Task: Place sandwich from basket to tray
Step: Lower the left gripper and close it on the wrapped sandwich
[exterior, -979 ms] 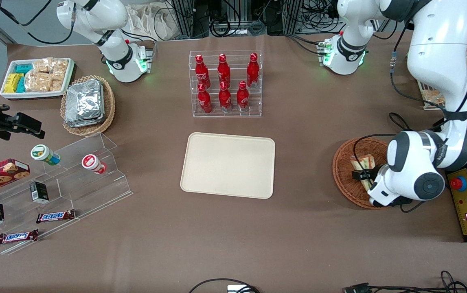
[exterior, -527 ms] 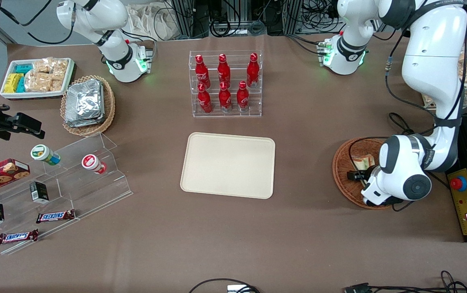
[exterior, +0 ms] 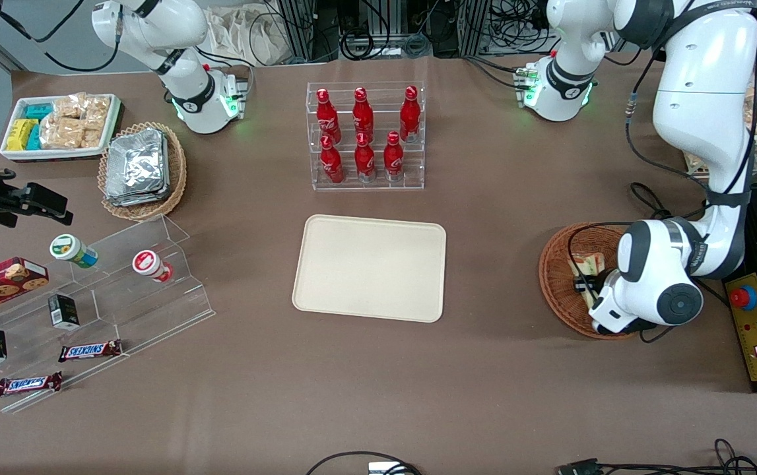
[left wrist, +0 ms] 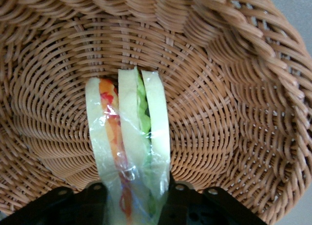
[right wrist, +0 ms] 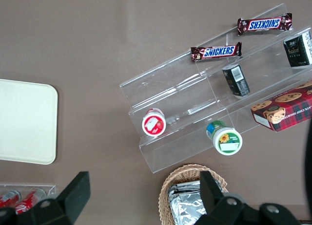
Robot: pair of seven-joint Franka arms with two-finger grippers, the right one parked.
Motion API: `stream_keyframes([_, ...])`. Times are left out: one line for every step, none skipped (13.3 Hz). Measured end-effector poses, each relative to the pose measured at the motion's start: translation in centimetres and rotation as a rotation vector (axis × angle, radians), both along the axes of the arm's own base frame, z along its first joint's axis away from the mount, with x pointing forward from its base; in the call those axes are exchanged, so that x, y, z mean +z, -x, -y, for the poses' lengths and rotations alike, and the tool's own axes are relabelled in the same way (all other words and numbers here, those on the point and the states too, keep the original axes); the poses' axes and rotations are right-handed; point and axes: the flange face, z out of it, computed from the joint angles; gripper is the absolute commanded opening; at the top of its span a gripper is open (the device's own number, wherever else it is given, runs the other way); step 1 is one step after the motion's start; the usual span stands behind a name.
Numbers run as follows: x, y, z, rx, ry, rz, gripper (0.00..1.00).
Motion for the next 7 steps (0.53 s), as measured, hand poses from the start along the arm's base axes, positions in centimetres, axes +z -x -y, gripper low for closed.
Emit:
stream_keyframes([0.2, 0.0, -0.1, 0.001, -0.001, 0.002, 0.14])
stream_keyframes([0.8, -0.1, -0.1, 0.002, -0.001, 0.005, 0.14])
stream_keyframes([1.9, -0.1, -0.1, 0.002, -0.002, 0.003, 0.13])
stream_keyframes([3.7, -0.2, -0.1, 0.002, -0.004, 0.004, 0.13])
stream_keyframes([6.0, -0.2, -0.1, 0.000, -0.004, 0.013, 0.12])
stream_keyframes([8.4, -0.1, 0.2, -0.004, -0.003, 0.026, 0.10])
stream_keyframes([10.6, 0.2, 0.7, -0.013, -0.001, 0.040, 0.10])
